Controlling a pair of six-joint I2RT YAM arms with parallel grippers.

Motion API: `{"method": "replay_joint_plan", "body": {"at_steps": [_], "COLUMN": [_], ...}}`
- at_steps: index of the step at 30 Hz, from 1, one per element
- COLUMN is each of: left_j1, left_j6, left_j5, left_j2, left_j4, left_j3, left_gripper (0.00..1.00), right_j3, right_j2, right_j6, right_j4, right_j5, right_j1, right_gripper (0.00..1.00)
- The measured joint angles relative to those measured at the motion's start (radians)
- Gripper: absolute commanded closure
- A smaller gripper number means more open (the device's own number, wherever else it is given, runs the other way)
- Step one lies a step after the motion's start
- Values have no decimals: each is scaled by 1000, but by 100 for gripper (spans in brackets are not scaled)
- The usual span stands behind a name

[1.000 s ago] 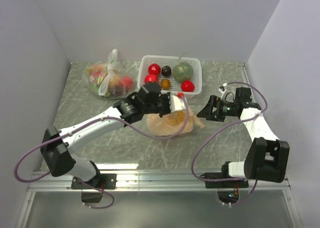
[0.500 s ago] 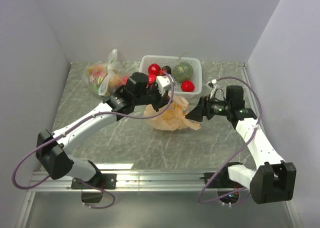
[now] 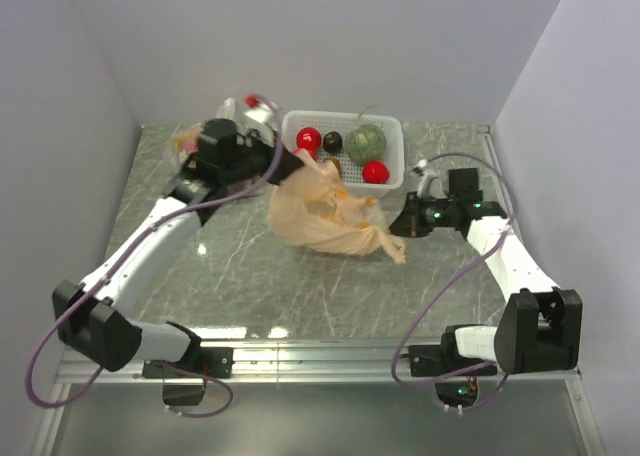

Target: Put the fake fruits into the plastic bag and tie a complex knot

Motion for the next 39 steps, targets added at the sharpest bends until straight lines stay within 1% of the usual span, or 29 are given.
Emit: {"method": "replay_joint_plan", "body": {"at_steps": [2, 4, 6, 9, 10, 11, 12, 13, 14, 15, 16, 17, 19, 20, 22, 23, 25, 28, 29, 32, 33, 36, 39], "left_j1": [73, 117, 124, 120, 121, 122, 124, 125, 126, 126, 126, 126, 126, 126, 126, 126, 128, 134, 140, 169, 183, 215, 236], "left_j6": [-19, -25, -32, -60, -72, -87, -105, -119, -134, -143, -153, -160, -177, -186, -208, -220, -259, -320, -346, -448, -496, -596, -692], "left_j5": [-8, -11, -13, -14, -13, -10, -5, 6, 20, 32, 47, 65, 100, 121, 154, 167, 203, 242, 257, 290, 301, 319, 337], "left_j2": [-50, -106, -166, -236, -249, -261, -269, -270, -269, -266, -261, -256, -245, -238, -231, -229, -226, -216, -210, -187, -175, -151, -126], "left_j4": [-2, -2, -4, -21, -26, -35, -45, -51, -61, -68, -72, -75, -76, -76, -55, -49, -21, 24, 45, 113, 146, 219, 286], "left_j3": [0, -3, -20, -80, -105, -136, -168, -200, -226, -245, -261, -275, -288, -289, -298, -303, -318, -329, -331, -333, -335, -350, -375], "left_gripper": [100, 100, 100, 100, 100, 100, 100, 100, 100, 100, 100, 100, 100, 100, 100, 100, 100, 100, 100, 100, 100, 100, 100], "right_j3": [37, 83, 122, 148, 153, 161, 168, 172, 172, 172, 170, 162, 143, 135, 125, 124, 123, 123, 123, 123, 124, 183, 267], "right_j2": [1, 1, -11, -55, -67, -78, -85, -90, -97, -105, -117, -144, -211, -248, -307, -321, -322, -279, -257, -168, -134, -19, 62], "right_j6": [-56, -98, -124, -166, -182, -202, -218, -235, -243, -246, -243, -230, -197, -176, -126, -96, -41, 3, 2, -24, -36, -56, -66], "right_j4": [-55, -93, -103, -113, -120, -133, -144, -151, -151, -150, -144, -122, -62, -25, 62, 105, 182, 265, 280, 306, 312, 300, 298], "right_j5": [22, 45, 53, 86, 101, 126, 146, 157, 164, 167, 168, 171, 167, 163, 141, 123, 96, 87, 103, 205, 265, 391, 406], "right_j1": [-99, -169, -186, -140, -114, -76, -34, 5, 34, 51, 55, 57, 60, 63, 84, 101, 151, 261, 301, 389, 411, 429, 428], "right_gripper": [100, 100, 100, 100, 89, 56, 42, 35, 35, 35, 37, 46, 56, 65, 73, 78, 85, 88, 92, 95, 96, 95, 95]}}
